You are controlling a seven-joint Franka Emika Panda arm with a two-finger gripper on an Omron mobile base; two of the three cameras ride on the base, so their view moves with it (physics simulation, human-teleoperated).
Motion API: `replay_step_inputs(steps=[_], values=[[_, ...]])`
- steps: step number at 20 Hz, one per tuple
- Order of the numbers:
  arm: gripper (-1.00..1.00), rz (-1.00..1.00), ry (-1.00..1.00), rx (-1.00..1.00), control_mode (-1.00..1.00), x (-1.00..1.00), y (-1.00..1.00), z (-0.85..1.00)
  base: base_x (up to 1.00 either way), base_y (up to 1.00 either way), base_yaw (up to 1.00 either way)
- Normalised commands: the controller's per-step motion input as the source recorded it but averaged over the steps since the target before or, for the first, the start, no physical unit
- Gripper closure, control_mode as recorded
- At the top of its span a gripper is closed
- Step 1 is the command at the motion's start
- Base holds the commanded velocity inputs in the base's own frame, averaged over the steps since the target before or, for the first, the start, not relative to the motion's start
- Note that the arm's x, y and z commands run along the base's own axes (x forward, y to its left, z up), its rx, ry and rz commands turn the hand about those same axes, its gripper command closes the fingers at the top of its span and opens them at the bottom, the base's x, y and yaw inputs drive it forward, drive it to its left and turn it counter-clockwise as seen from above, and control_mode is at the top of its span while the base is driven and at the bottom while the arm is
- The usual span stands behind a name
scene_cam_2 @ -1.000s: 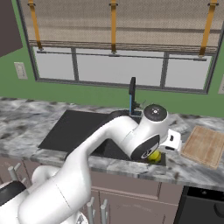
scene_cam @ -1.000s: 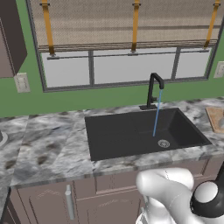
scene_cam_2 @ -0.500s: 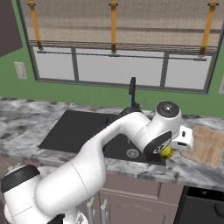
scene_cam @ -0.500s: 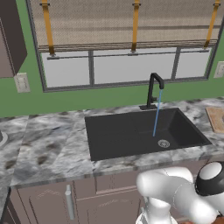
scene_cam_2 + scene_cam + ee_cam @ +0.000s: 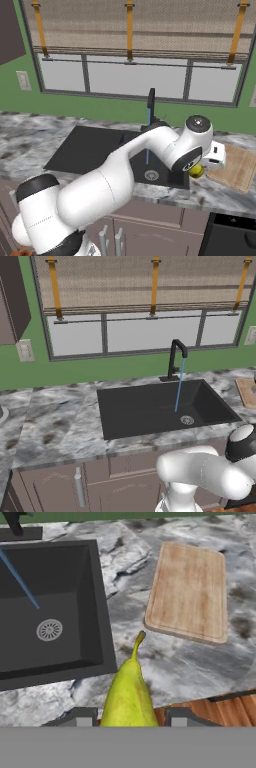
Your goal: Pick the pear from the sink and place it on the cutting board to airdry. Then turn off the sink faucet.
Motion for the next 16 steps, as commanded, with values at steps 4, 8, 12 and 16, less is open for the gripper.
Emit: replay_step_inputs(steps=[4, 8, 12, 16], values=[[1.0, 0.0, 0.0, 0.0, -1.0, 0.37, -0.11, -0.21, 0.0, 0.0, 0.0], [1.0, 0.0, 0.0, 0.0, -1.0, 0.34, -0.16, -0.22, 0.0, 0.0, 0.0], [1.0, 0.0, 0.0, -0.01, -1.0, 0.3, -0.29, -0.1, 0.0, 0.0, 0.0], [1.0, 0.0, 0.0, 0.0, -1.0, 0.29, -0.37, -0.02, 0.0, 0.0, 0.0]])
